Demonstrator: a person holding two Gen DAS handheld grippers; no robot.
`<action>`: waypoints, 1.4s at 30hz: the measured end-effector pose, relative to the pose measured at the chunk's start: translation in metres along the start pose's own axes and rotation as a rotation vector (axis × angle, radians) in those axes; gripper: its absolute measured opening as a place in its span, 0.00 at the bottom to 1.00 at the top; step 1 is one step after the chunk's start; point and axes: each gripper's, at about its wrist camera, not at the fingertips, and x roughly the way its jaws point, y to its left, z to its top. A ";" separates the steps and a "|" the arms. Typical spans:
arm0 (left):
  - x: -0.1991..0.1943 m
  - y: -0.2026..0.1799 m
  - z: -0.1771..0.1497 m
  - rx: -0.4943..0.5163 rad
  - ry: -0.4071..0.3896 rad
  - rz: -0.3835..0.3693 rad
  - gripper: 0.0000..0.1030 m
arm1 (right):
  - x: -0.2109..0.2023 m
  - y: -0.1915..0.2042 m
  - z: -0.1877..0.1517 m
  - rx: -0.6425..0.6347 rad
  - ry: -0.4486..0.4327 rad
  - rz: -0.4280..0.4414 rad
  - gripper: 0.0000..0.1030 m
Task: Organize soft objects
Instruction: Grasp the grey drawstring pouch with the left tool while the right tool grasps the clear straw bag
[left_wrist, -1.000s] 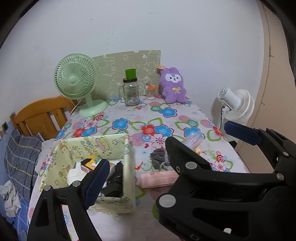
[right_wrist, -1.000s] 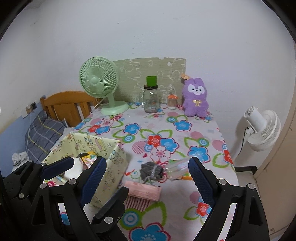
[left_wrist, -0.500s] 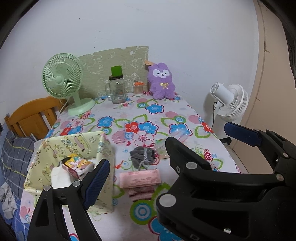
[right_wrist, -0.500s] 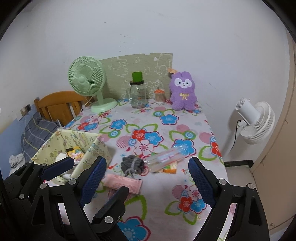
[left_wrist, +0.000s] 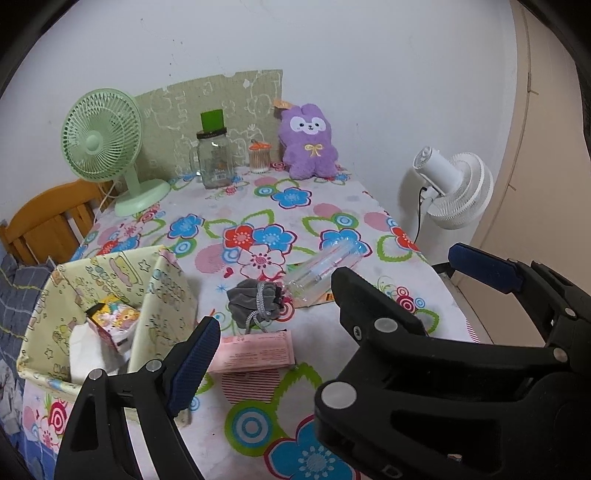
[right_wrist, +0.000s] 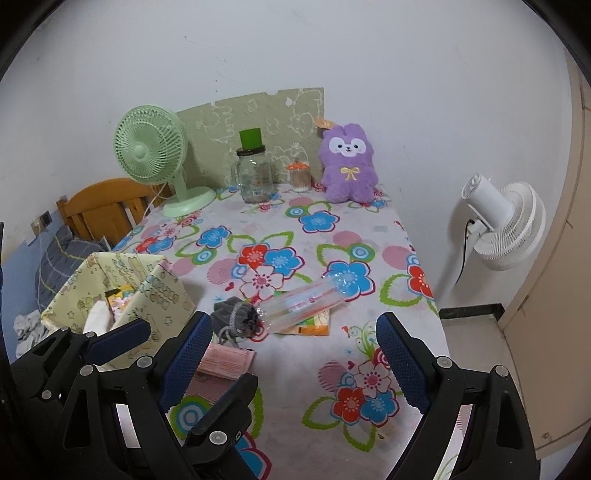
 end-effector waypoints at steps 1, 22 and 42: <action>0.002 0.000 0.000 0.000 0.003 0.001 0.86 | 0.002 -0.001 -0.001 0.002 0.003 0.000 0.90; 0.065 0.005 0.008 -0.033 0.071 0.029 0.83 | 0.060 -0.024 -0.003 0.066 0.066 -0.016 0.90; 0.123 0.024 0.022 -0.122 0.116 0.098 0.72 | 0.113 -0.038 0.008 0.100 0.109 -0.032 0.90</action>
